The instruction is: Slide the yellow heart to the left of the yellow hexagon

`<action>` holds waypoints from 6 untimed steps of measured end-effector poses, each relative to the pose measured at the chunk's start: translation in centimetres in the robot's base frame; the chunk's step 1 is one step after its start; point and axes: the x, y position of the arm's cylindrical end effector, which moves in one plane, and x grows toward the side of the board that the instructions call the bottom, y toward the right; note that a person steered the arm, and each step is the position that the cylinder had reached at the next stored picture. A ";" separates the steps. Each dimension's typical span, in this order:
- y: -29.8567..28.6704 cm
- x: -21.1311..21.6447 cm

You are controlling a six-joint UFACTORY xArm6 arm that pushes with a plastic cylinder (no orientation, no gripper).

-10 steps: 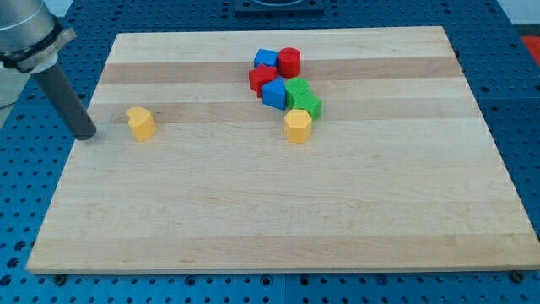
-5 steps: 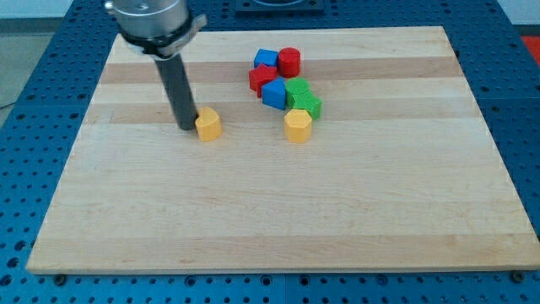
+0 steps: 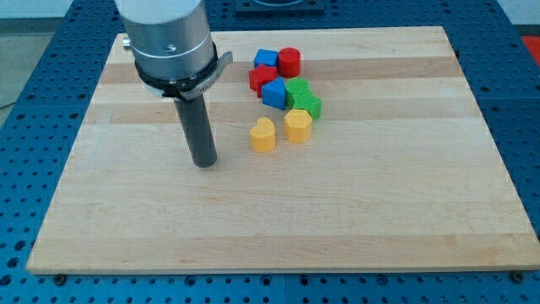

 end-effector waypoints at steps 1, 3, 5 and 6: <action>3.3 0.2; 6.7 -1.8; 7.2 -1.3; 6.0 0.9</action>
